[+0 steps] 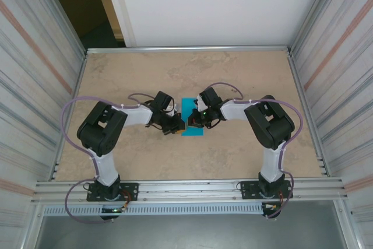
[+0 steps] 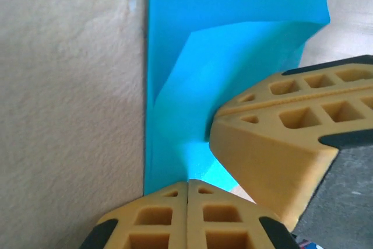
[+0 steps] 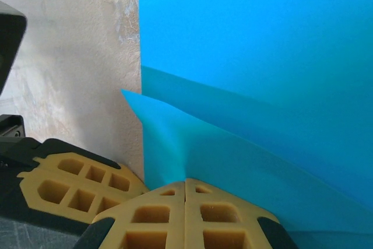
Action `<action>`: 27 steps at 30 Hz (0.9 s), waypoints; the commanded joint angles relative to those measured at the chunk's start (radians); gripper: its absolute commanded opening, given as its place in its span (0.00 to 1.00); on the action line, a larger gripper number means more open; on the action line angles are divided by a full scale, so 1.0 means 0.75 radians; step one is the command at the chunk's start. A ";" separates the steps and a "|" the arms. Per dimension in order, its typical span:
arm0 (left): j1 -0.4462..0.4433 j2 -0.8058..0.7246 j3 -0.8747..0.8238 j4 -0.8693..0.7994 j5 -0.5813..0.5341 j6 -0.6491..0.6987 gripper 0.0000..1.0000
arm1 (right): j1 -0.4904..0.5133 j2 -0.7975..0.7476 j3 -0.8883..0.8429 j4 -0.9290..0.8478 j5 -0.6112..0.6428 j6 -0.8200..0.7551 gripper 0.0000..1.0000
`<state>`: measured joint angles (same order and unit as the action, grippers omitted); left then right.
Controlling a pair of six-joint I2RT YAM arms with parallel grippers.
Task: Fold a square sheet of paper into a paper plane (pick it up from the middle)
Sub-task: Fold the triangle a second time at the center of the table.
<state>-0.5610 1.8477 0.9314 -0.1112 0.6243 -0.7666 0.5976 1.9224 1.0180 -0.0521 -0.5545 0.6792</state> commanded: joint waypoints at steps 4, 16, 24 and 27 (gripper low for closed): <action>0.002 0.025 -0.034 -0.200 -0.118 -0.005 0.00 | -0.049 0.040 -0.020 -0.014 -0.011 -0.054 0.00; 0.024 0.014 -0.060 -0.216 -0.115 0.000 0.00 | -0.353 0.114 0.061 0.027 0.069 -0.116 0.00; 0.024 0.012 -0.031 -0.205 -0.106 0.009 0.00 | -0.268 -0.174 0.057 -0.158 0.154 -0.155 0.00; 0.023 0.019 -0.034 -0.190 -0.099 0.005 0.00 | -0.156 -0.203 0.004 -0.174 0.173 -0.107 0.00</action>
<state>-0.5507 1.8416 0.9295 -0.1371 0.6125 -0.7647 0.4080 1.8172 1.0557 -0.1184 -0.4629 0.5968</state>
